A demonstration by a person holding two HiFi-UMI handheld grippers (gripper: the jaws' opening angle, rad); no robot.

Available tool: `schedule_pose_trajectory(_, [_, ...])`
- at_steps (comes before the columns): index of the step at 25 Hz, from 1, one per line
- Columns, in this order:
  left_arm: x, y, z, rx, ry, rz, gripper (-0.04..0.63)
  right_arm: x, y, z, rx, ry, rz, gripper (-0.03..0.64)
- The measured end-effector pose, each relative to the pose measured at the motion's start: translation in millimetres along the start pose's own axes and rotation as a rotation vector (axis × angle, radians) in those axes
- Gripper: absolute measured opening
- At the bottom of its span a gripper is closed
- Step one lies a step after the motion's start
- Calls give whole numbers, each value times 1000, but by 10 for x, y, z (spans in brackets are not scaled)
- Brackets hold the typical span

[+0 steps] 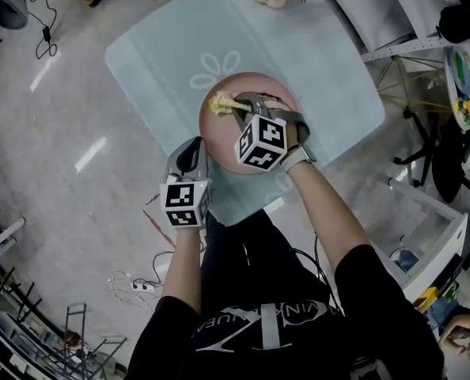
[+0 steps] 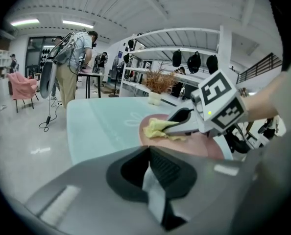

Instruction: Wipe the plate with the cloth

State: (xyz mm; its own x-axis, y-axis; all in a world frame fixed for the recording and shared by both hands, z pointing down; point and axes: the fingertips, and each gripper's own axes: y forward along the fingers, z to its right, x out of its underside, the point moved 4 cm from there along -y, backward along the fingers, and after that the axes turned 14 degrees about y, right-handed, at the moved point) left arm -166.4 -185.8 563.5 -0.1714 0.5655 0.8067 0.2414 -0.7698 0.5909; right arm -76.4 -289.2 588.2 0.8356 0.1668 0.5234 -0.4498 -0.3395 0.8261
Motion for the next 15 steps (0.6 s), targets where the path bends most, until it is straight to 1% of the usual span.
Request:
schedule_pose_trajectory(3, [7, 5, -3, 2, 1, 3, 0, 50, 13, 128, 50, 15, -27, 40])
schedule_pose_trajectory(7, [18, 8, 0, 0, -3, 1, 0, 173, -13, 263, 103, 61, -58, 40])
schedule_pose_trajectory(15, [16, -13, 0, -3, -17, 8, 0, 471, -168, 411, 196, 127, -141, 38])
